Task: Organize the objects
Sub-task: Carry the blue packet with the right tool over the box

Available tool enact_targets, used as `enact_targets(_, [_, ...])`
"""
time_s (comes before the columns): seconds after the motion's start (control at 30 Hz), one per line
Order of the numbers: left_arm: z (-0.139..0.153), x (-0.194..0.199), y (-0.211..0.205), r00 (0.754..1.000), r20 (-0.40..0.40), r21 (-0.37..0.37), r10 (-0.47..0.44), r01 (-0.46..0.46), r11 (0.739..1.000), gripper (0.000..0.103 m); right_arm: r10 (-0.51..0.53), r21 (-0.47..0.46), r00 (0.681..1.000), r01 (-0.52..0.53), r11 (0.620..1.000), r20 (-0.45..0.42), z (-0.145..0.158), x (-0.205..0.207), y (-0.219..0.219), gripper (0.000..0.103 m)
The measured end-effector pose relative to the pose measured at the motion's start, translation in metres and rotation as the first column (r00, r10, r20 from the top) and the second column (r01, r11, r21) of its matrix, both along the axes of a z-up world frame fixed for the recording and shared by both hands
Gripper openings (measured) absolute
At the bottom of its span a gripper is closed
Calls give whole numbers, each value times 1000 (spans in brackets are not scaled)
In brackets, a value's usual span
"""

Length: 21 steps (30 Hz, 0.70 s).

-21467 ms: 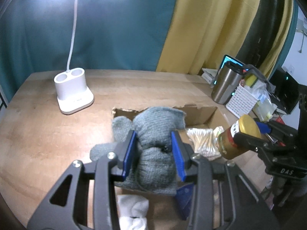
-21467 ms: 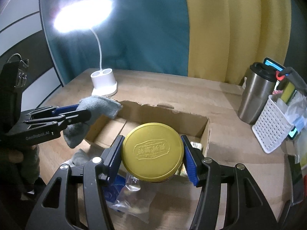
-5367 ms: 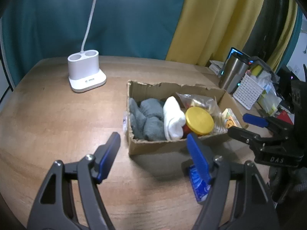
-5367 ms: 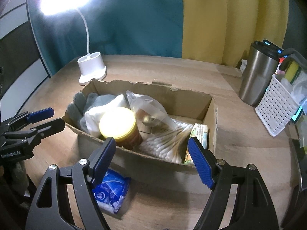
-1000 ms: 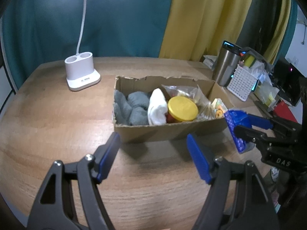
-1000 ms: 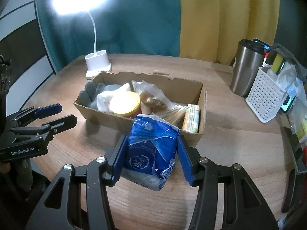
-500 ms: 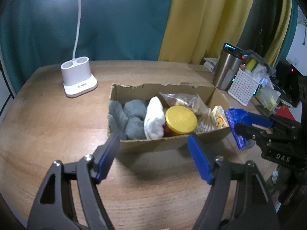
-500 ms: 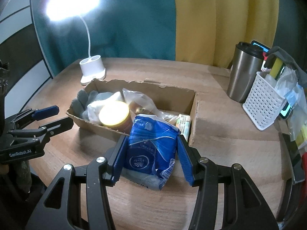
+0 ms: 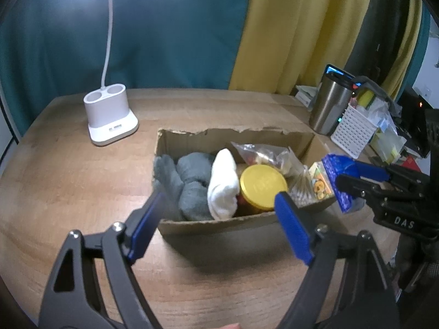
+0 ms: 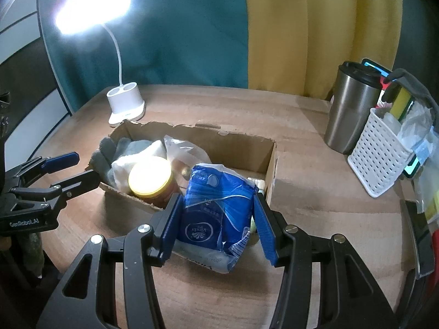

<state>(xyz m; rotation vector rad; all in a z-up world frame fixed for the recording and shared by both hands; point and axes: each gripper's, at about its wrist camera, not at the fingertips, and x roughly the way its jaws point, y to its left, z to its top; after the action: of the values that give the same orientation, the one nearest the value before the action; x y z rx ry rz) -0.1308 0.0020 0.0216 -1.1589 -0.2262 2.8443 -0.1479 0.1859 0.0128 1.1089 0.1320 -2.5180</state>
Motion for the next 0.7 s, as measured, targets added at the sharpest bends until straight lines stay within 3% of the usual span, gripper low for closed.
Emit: enact_targets(0.7, [-5, -24, -5, 1000, 11, 6, 15, -15, 1000, 83, 9, 6, 1000, -9, 1000, 19, -5, -34, -2, 54])
